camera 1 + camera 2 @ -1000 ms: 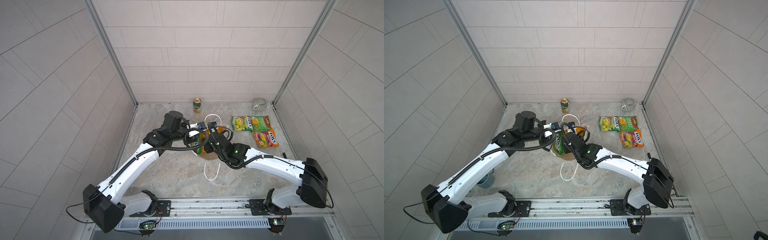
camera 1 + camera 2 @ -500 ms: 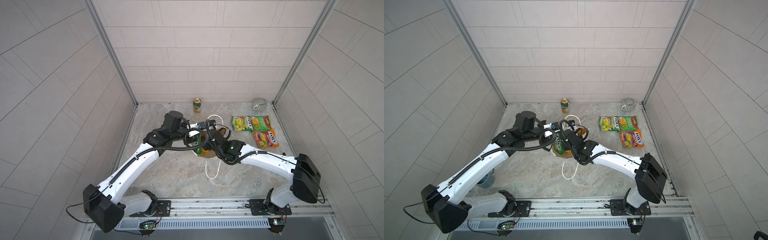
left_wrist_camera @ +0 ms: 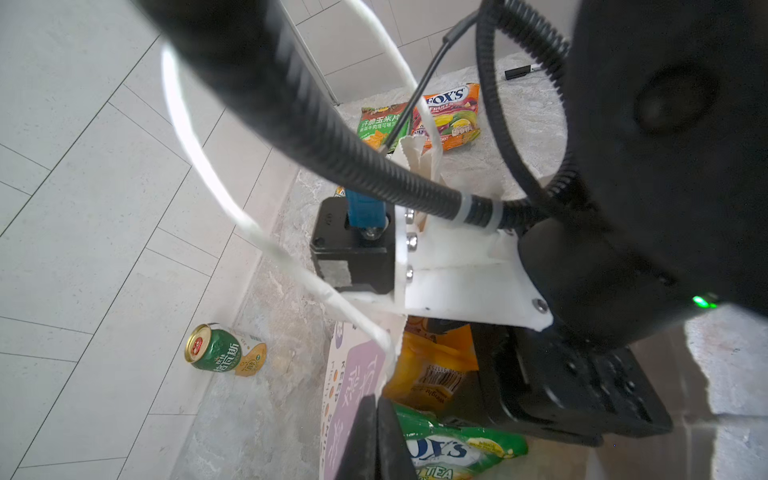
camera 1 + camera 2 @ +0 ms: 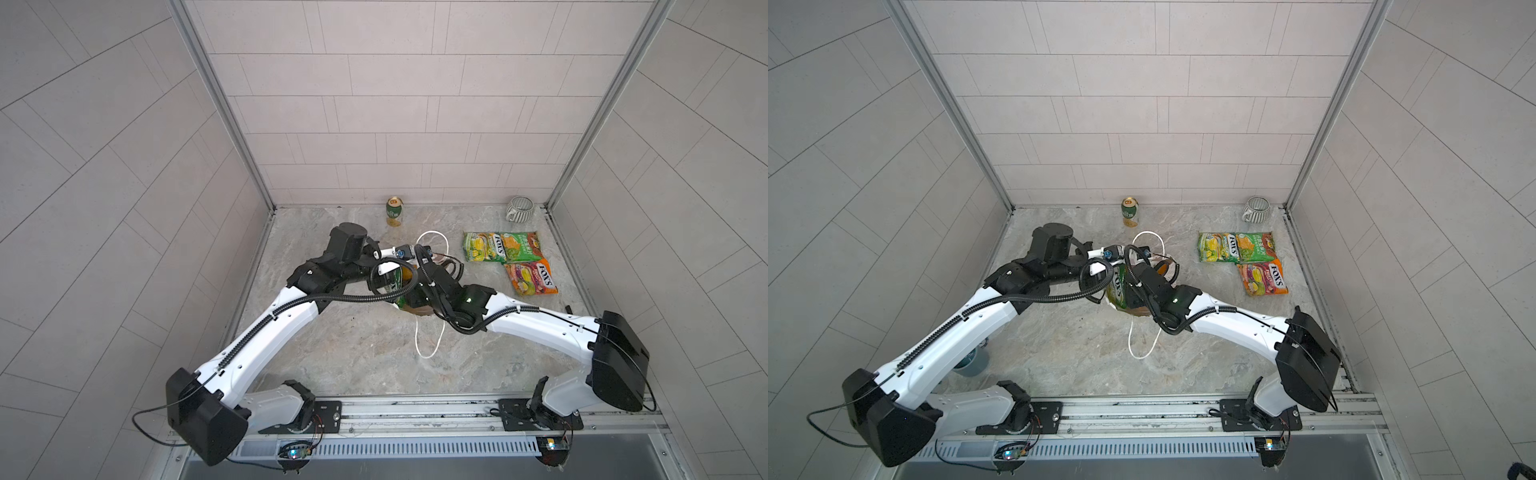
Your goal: Take the snacks out of the paper bag
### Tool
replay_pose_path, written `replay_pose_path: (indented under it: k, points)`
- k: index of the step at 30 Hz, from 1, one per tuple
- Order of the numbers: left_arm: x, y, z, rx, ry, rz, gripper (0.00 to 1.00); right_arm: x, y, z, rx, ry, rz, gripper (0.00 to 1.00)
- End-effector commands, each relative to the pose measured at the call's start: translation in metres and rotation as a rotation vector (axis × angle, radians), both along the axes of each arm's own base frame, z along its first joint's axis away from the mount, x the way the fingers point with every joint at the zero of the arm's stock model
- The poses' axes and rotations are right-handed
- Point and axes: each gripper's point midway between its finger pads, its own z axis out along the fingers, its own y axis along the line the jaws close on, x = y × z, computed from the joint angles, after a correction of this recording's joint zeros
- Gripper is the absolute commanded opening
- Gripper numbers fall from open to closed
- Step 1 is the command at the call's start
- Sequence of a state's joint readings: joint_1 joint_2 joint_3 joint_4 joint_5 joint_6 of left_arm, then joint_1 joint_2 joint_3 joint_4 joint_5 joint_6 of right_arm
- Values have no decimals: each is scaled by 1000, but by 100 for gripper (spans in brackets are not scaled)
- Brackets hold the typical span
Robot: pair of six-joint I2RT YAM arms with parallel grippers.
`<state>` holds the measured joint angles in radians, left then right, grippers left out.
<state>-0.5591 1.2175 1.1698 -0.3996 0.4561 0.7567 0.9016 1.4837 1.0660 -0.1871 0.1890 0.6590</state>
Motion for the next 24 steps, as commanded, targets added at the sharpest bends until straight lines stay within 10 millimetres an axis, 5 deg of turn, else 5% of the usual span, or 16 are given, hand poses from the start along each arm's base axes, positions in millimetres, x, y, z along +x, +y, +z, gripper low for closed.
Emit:
replay_pose_path:
  k: [1, 24]
  points:
    - [0, -3, 14, -34, -34, -5, 0, -7, -10, -6, -30, 18, 2, 62]
    - [9, 1, 13, -25, -41, 46, 0, -23, 7, 48, -193, -273, 218, 76]
